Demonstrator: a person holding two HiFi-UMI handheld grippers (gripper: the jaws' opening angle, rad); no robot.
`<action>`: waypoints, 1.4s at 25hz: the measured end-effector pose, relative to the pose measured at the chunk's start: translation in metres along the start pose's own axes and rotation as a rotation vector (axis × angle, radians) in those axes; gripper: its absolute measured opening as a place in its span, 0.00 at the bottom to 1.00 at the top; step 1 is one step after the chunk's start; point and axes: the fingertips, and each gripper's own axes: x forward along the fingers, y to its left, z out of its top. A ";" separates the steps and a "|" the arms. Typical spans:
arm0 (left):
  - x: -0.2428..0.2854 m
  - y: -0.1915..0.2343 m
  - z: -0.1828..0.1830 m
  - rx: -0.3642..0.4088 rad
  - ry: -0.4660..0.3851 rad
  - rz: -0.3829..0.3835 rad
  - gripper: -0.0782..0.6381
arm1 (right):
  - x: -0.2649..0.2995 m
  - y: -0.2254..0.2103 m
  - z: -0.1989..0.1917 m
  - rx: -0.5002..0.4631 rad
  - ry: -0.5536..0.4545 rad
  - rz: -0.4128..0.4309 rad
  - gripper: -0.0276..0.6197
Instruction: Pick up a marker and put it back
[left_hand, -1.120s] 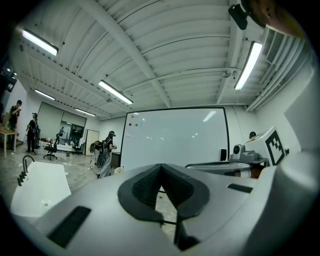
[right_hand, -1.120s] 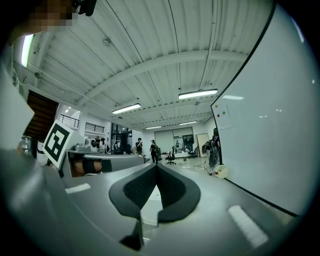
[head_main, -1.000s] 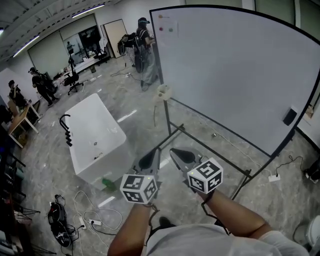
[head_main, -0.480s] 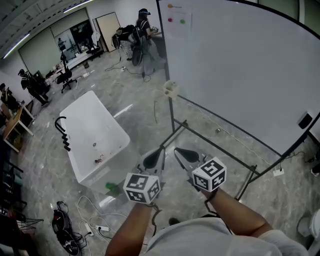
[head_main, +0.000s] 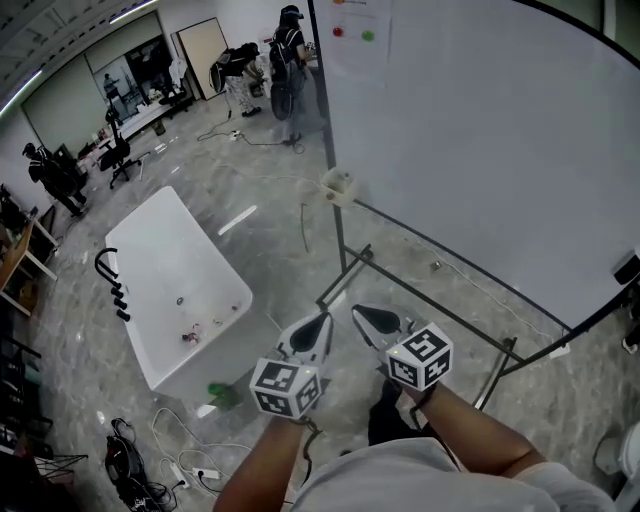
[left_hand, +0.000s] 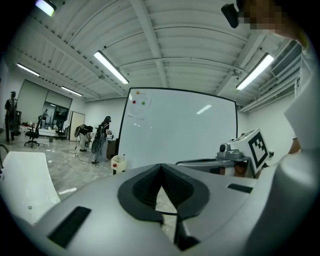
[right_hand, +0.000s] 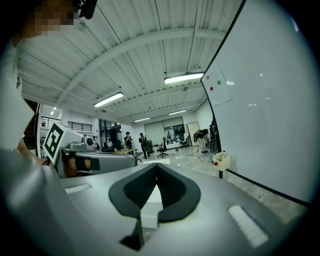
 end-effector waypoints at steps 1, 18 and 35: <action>0.013 0.006 0.003 0.004 -0.004 -0.008 0.11 | 0.009 -0.015 0.002 0.000 -0.004 0.002 0.04; 0.255 0.125 0.047 -0.013 0.012 0.080 0.11 | 0.138 -0.269 0.064 -0.060 0.003 0.059 0.04; 0.417 0.244 0.058 -0.052 0.077 -0.064 0.11 | 0.269 -0.413 0.050 -0.007 0.081 -0.092 0.05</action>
